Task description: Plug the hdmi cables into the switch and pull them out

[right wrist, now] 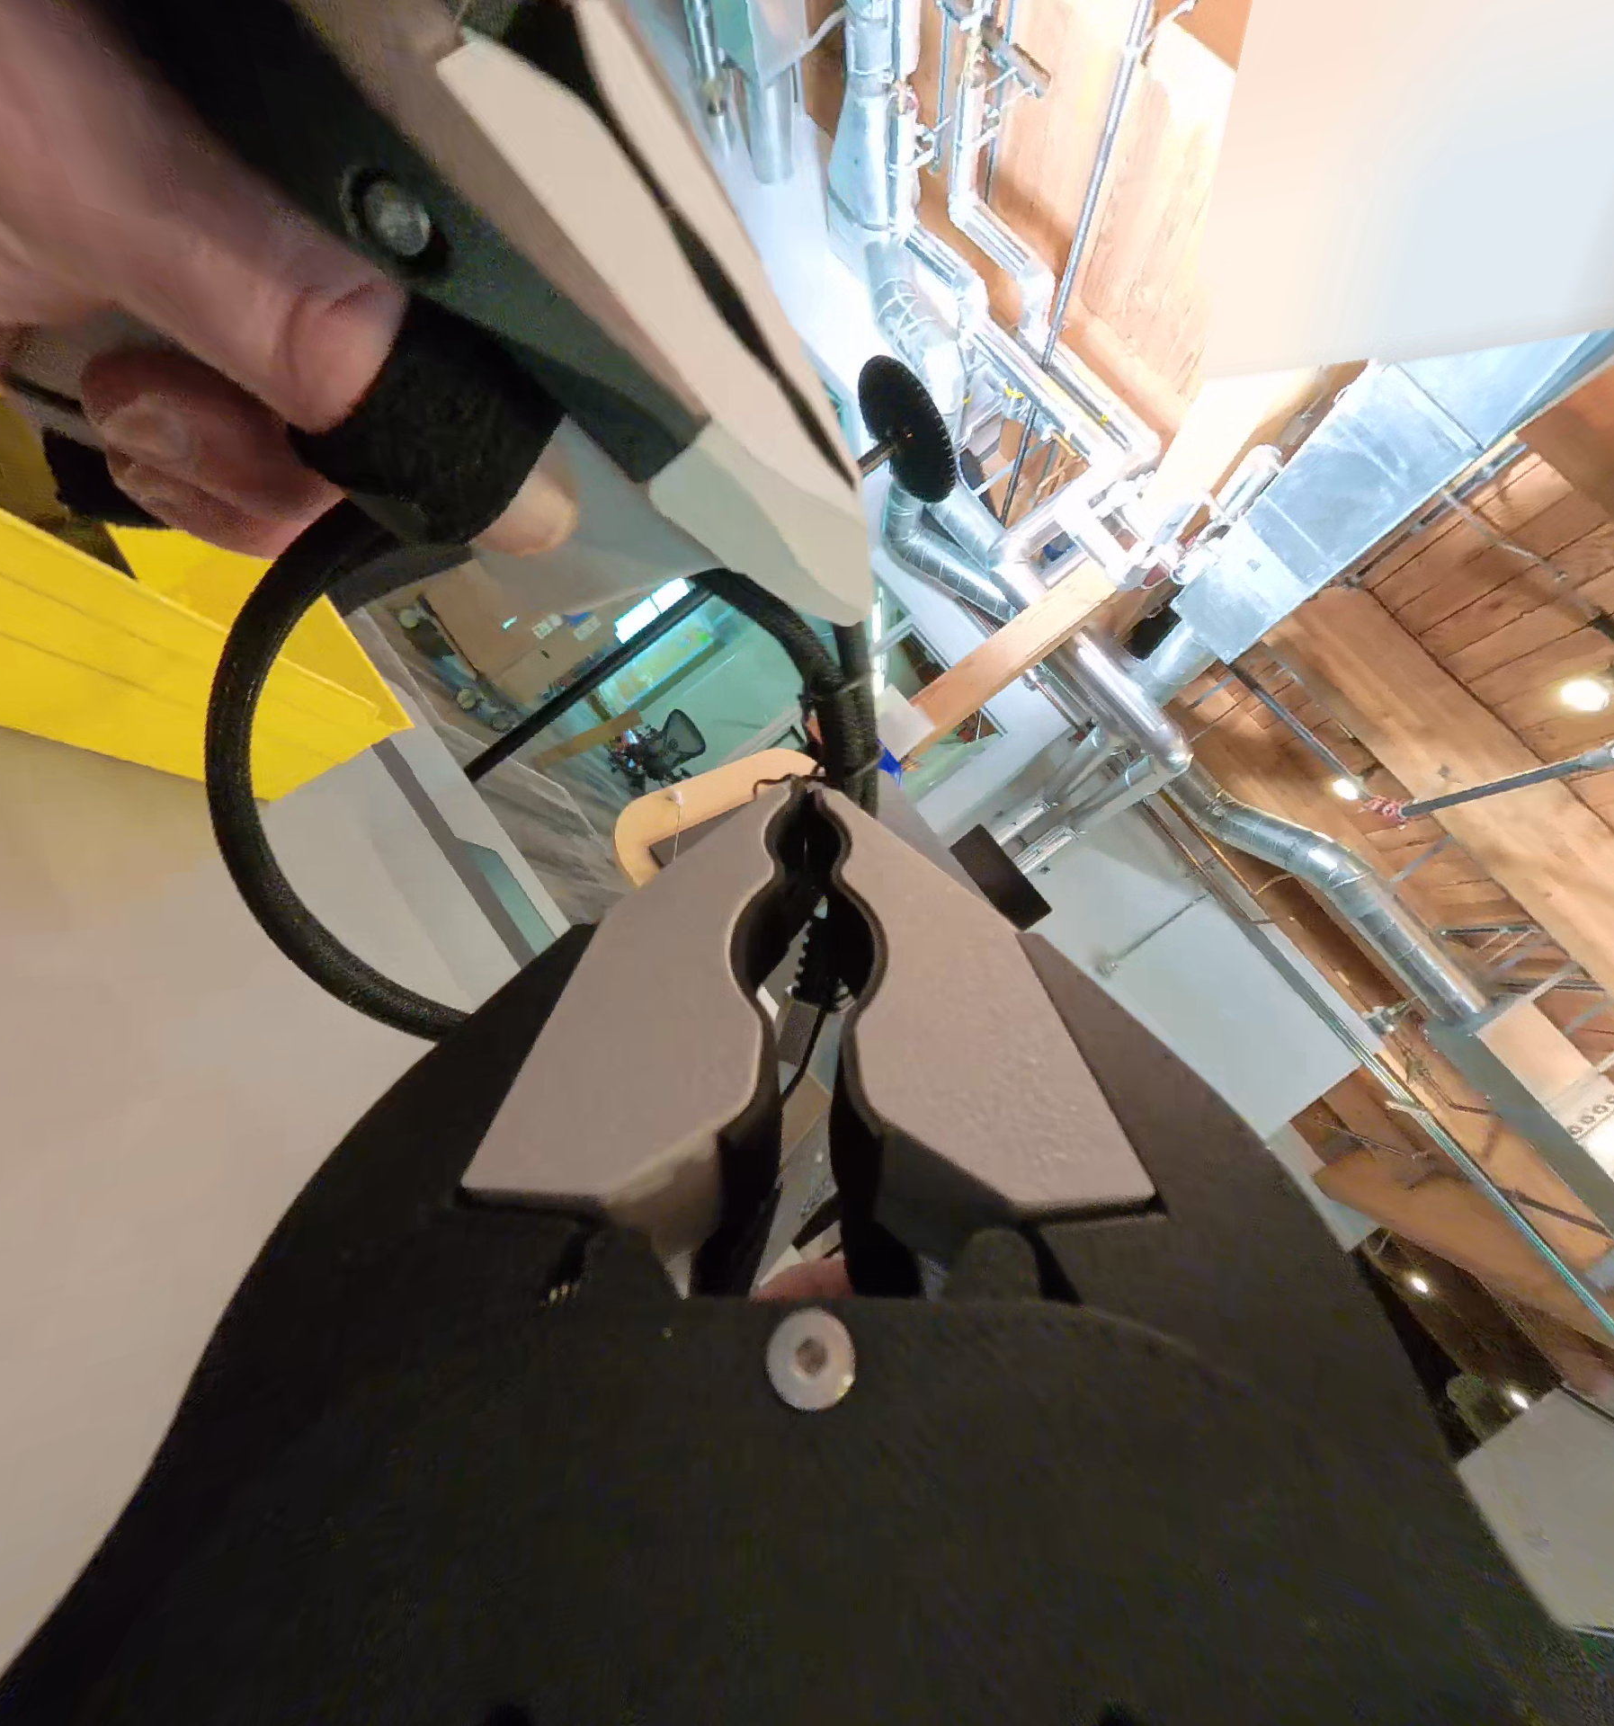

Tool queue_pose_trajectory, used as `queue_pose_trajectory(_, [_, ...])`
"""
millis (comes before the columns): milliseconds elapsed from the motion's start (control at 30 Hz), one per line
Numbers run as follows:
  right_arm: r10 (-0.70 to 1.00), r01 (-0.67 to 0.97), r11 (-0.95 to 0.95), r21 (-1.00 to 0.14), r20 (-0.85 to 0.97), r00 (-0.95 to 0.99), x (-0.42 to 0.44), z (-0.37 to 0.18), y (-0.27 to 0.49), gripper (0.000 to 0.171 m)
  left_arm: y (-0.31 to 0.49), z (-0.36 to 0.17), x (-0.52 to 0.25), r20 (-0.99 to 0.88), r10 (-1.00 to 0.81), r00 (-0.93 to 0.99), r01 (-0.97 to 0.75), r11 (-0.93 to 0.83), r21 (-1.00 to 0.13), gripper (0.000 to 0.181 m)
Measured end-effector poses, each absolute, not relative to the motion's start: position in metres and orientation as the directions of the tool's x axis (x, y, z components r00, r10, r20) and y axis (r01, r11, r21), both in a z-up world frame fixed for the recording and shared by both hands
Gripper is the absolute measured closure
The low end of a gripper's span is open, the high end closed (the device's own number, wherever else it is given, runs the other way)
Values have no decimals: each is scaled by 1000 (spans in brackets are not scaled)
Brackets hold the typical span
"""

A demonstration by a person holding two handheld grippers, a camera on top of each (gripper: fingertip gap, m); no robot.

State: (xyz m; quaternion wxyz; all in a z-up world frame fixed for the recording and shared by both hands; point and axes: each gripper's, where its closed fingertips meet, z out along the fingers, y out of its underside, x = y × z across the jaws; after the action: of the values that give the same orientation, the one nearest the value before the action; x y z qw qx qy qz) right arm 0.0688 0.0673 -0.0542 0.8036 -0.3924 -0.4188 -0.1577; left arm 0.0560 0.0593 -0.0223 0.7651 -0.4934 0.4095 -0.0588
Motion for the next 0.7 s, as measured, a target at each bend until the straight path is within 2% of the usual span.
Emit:
queue_pose_trajectory(133, [46, 600, 641, -478, 805, 592, 70, -50, 67, 171, 60, -22, 55, -557, -504, 661, -304, 498, -812, 176])
queue_pose_trajectory(200, [11, 640, 636, -431, 835, 551, 68, -55, 69, 151, 59, -22, 56, -558, -505, 658, -305, 499, -812, 176])
queue_pose_trajectory(267, [-18, 682, 626, -379, 867, 499, 63, -62, 72, 148, 58, -22, 56, -557, -507, 658, -303, 498, -812, 176])
queue_pose_trajectory(500, [-111, 716, 621, -319, 868, 483, 64, -60, 77, 158, 56, -21, 57, -549, -515, 658, -295, 495, -817, 176])
queue_pose_trajectory(700, [-124, 709, 629, -318, 860, 496, 64, -56, 75, 171, 56, -22, 57, -547, -517, 659, -293, 494, -819, 176])
